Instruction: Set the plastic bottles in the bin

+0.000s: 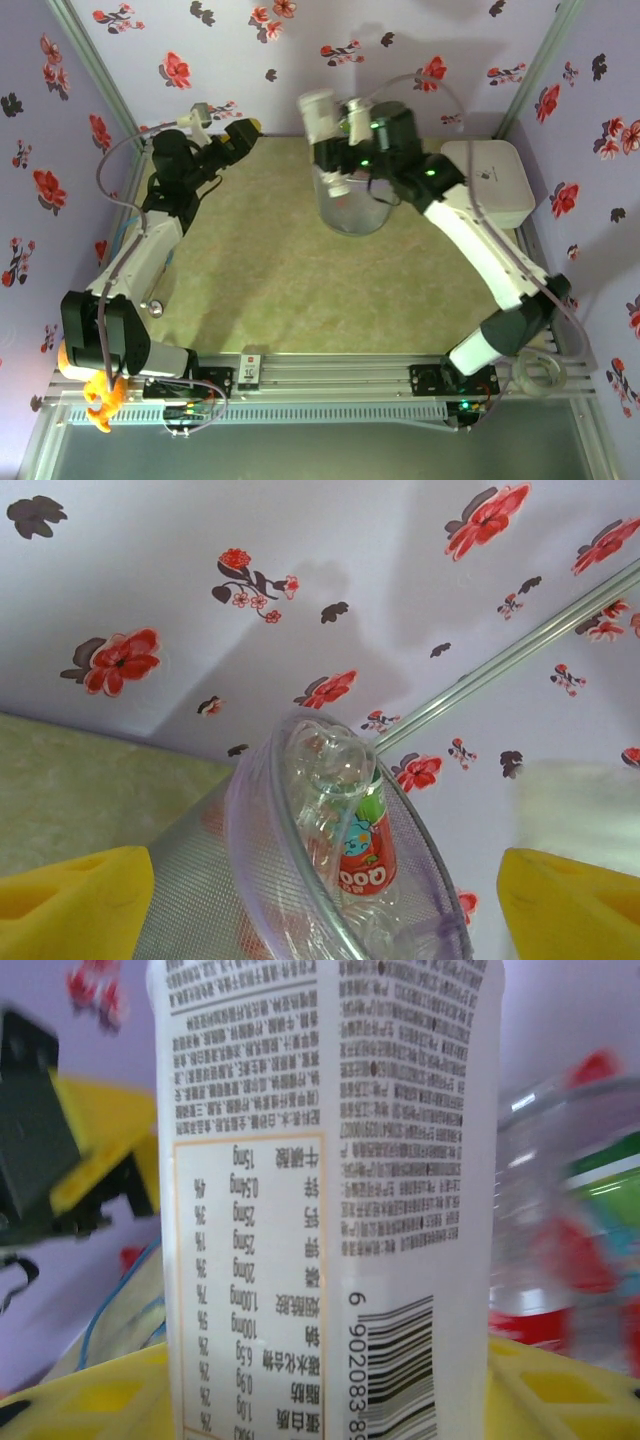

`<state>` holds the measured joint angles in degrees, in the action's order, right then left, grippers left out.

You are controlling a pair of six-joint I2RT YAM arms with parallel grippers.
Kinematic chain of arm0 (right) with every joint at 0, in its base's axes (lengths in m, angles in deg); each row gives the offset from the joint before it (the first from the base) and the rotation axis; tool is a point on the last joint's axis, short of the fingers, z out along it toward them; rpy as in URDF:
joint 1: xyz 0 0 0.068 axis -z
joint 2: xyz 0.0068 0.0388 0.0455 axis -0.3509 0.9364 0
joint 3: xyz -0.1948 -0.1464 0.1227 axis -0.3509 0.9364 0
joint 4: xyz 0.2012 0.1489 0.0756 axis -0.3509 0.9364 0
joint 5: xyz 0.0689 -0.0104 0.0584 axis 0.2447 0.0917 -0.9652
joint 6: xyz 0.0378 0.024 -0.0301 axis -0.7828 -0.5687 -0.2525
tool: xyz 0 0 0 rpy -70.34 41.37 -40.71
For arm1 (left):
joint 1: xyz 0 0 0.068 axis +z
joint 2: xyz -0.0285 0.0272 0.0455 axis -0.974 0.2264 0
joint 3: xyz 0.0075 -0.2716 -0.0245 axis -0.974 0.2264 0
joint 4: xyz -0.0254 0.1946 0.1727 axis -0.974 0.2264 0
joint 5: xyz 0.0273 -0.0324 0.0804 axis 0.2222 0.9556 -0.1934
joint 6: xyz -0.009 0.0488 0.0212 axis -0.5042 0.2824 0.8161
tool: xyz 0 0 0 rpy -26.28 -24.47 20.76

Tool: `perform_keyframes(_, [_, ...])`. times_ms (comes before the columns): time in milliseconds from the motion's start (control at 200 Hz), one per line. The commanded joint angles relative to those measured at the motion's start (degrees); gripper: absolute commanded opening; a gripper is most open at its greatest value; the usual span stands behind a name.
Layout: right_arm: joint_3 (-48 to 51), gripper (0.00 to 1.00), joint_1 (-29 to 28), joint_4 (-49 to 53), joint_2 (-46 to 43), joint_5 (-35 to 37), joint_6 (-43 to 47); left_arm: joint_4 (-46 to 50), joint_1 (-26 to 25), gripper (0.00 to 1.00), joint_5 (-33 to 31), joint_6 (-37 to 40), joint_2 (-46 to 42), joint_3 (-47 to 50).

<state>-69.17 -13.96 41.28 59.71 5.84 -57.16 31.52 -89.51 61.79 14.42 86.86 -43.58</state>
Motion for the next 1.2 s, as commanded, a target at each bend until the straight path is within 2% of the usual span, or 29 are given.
perform_keyframes(0, [0.11,0.58,5.65,-0.98,-0.41,-2.18,2.48,0.36,-2.36,0.84,-0.4,-0.49,4.12,-3.16])
perform_keyframes(135, [-2.63,0.56,12.61,-3.01,2.39,-6.48,7.37,4.15,-6.46,0.81,-0.34,2.34,9.83,-8.61])
perform_keyframes(165, [-3.9,0.5,13.82,-2.54,3.43,-5.99,9.69,4.63,-7.06,0.81,-0.46,2.75,10.63,-9.37])
perform_keyframes(255, [-7.41,0.45,17.32,-0.63,6.51,-6.45,16.27,6.65,-8.42,0.79,-0.9,3.25,12.86,-11.62])
perform_keyframes(430, [-11.82,0.43,23.25,-1.61,12.97,-13.06,21.73,5.53,-10.07,0.72,-1.47,2.42,16.1,-12.45])
perform_keyframes(615, [-14.51,0.43,23.96,-2.91,18.88,-15.26,27.71,8.39,-11.47,0.65,-2.05,3.76,20.04,-15.33])
perform_keyframes(795, [-19.06,0.43,23.63,0.51,24.3,-16.16,28.88,14.4,-13.05,0.6,-6.53,9.13,22.17,-18.12])
perform_keyframes(890, [-19.22,0.42,23.39,2.31,25.03,-15.82,29.11,13.92,-13.49,0.56,-6.59,8.49,23.06,-18.54])
perform_keyframes(1195, [-17.34,0.42,22.81,9.98,24.76,-20.94,27.94,13.17,-13.64,0.47,-6.63,7.06,24.7,-20.25])
